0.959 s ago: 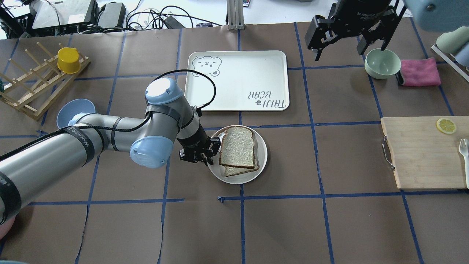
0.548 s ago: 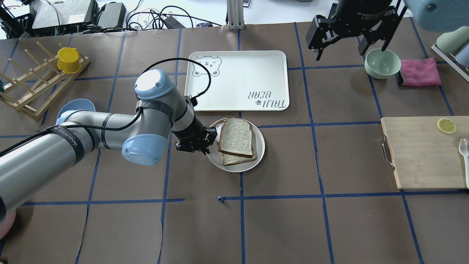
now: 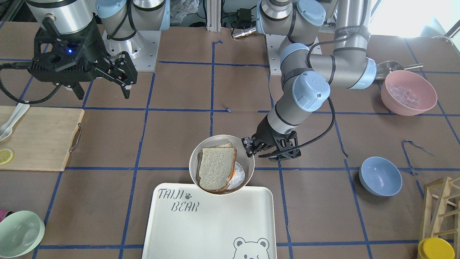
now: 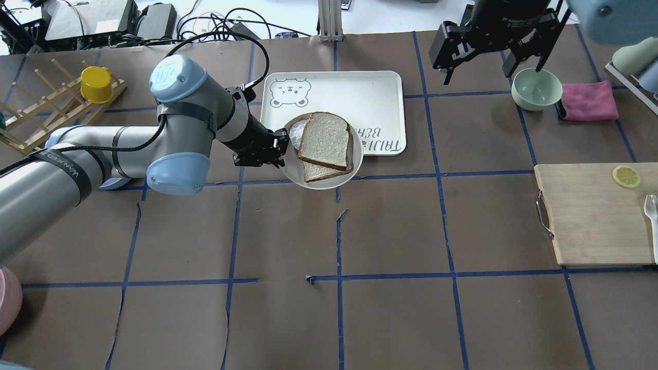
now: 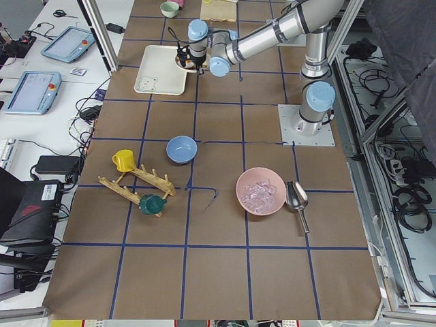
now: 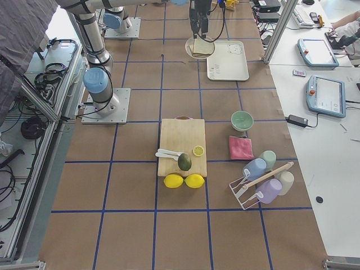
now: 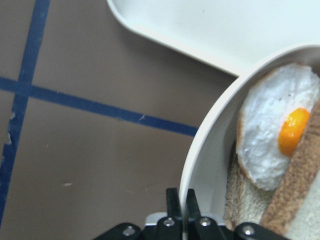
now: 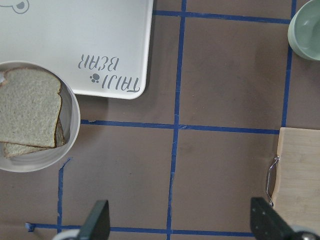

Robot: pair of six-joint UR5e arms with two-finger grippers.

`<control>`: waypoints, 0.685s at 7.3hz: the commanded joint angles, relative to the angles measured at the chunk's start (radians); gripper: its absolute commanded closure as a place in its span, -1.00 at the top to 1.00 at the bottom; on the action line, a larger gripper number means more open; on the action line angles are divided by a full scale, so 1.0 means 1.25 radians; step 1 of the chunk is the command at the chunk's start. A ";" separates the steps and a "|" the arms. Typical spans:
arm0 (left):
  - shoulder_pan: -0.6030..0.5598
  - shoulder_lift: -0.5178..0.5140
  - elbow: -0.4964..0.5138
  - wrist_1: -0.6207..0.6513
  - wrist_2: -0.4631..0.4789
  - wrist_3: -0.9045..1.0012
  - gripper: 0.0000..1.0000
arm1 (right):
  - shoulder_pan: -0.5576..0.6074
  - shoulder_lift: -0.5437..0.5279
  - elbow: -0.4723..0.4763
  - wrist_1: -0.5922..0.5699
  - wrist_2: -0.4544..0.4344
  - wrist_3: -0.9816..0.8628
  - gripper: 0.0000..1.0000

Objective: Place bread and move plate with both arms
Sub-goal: 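Slide the plate with the left gripper onto the bear tray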

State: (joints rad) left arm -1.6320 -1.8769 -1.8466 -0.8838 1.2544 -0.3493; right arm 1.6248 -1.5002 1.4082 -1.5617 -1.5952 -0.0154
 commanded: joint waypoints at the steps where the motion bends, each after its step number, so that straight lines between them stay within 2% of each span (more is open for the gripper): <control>1: 0.013 -0.085 0.126 -0.001 -0.017 0.039 -1.00 | 0.000 0.000 0.000 0.000 0.000 0.000 1.00; 3: 0.013 -0.180 0.226 -0.005 -0.017 0.027 -1.00 | 0.000 0.001 0.000 -0.001 0.000 0.000 1.00; 5: 0.013 -0.247 0.285 -0.005 -0.017 0.023 -1.00 | 0.000 0.001 0.000 -0.002 0.000 0.000 1.00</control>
State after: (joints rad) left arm -1.6156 -2.1327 -1.5368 -0.8893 1.2328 -0.3155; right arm 1.6245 -1.4996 1.4082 -1.5640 -1.5953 -0.0153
